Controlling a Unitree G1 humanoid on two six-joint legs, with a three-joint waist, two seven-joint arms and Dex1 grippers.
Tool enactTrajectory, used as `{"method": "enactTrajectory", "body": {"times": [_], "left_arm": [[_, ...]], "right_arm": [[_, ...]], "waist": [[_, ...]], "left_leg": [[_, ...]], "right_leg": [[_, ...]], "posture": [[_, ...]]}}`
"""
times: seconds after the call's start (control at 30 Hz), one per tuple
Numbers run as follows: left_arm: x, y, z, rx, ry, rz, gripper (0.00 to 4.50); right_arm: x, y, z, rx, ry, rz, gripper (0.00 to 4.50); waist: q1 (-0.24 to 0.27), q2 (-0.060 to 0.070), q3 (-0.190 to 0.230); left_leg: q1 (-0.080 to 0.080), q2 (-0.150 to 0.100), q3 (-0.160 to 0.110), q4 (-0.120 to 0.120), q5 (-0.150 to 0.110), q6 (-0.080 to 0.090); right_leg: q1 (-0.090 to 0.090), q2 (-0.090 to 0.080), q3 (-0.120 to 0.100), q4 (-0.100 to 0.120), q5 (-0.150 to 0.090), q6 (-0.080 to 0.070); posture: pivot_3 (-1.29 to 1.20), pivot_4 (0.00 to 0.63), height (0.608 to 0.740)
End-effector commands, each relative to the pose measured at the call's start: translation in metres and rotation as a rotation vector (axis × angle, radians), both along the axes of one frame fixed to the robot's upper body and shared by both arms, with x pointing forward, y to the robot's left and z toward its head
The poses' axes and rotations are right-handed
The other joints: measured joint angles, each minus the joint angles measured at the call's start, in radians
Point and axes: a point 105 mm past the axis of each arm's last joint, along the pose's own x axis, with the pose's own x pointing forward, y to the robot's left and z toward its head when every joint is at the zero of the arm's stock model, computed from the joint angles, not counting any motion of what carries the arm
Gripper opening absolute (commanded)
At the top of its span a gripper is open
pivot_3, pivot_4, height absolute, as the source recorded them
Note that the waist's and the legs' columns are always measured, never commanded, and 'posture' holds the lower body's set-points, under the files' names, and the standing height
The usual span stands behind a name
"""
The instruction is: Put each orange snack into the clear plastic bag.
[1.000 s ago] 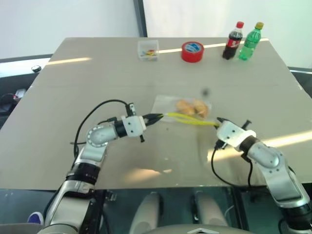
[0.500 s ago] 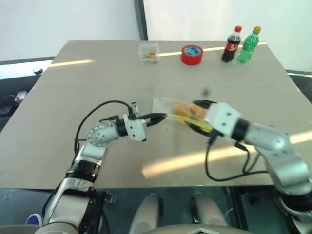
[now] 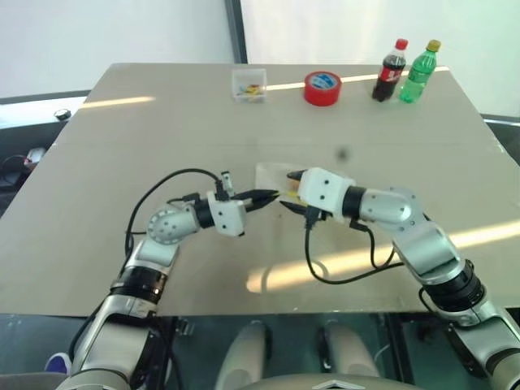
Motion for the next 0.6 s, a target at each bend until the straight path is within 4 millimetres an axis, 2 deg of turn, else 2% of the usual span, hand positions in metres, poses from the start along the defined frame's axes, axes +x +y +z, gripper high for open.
{"method": "enactTrajectory", "body": {"times": [0.03, 0.4, 0.43, 0.47, 0.57, 0.6], "left_arm": [[-0.0022, -0.0008, 0.0113, -0.014, -0.049, -0.007, 0.0], [-0.0022, -0.0012, 0.0101, -0.02, -0.039, -0.004, 0.0], [-0.0023, -0.0012, 0.0102, -0.02, -0.039, -0.004, 0.0], [-0.0022, -0.0012, 0.0102, -0.02, -0.039, -0.004, 0.0], [-0.0018, -0.0013, 0.0101, -0.021, -0.037, -0.003, 0.0], [-0.0019, -0.0009, 0.0101, -0.021, -0.036, -0.002, 0.0]], "right_arm": [[-0.0053, 0.0061, 0.0107, -0.011, -0.064, 0.049, 2.57], [-0.001, 0.0088, 0.01, -0.008, -0.084, 0.034, 2.57], [-0.0006, 0.0095, 0.0096, -0.009, -0.088, 0.033, 2.03], [-0.0003, 0.0101, 0.0091, -0.01, -0.091, 0.033, 1.78], [0.001, 0.0105, 0.0071, -0.015, -0.1, 0.028, 1.78], [0.0008, 0.011, 0.0069, -0.015, -0.102, 0.029, 1.24]], "waist": [[0.0, 0.0, 0.0], [0.0, 0.0, 0.0], [0.0, 0.0, 0.0], [0.0, 0.0, 0.0], [0.0, 0.0, 0.0], [0.0, 0.0, 0.0]], "left_leg": [[0.0, 0.0, 0.0, 0.0, 0.0, 0.0], [0.0, 0.0, 0.0, 0.0, 0.0, 0.0], [0.0, 0.0, 0.0, 0.0, 0.0, 0.0], [0.0, 0.0, 0.0, 0.0, 0.0, 0.0], [0.0, 0.0, 0.0, 0.0, 0.0, 0.0], [0.0, 0.0, 0.0, 0.0, 0.0, 0.0]], "right_leg": [[0.0, 0.0, 0.0, 0.0, 0.0, 0.0], [0.0, 0.0, 0.0, 0.0, 0.0, 0.0], [0.0, 0.0, 0.0, 0.0, 0.0, 0.0], [0.0, 0.0, 0.0, 0.0, 0.0, 0.0], [0.0, 0.0, 0.0, 0.0, 0.0, 0.0], [0.0, 0.0, 0.0, 0.0, 0.0, 0.0]], "posture": [[0.0, 0.15, 0.74], [0.0, 0.15, 0.74], [0.0, 0.15, 0.74], [0.0, 0.15, 0.74], [0.0, 0.15, 0.74], [0.0, 0.15, 0.74]]}}
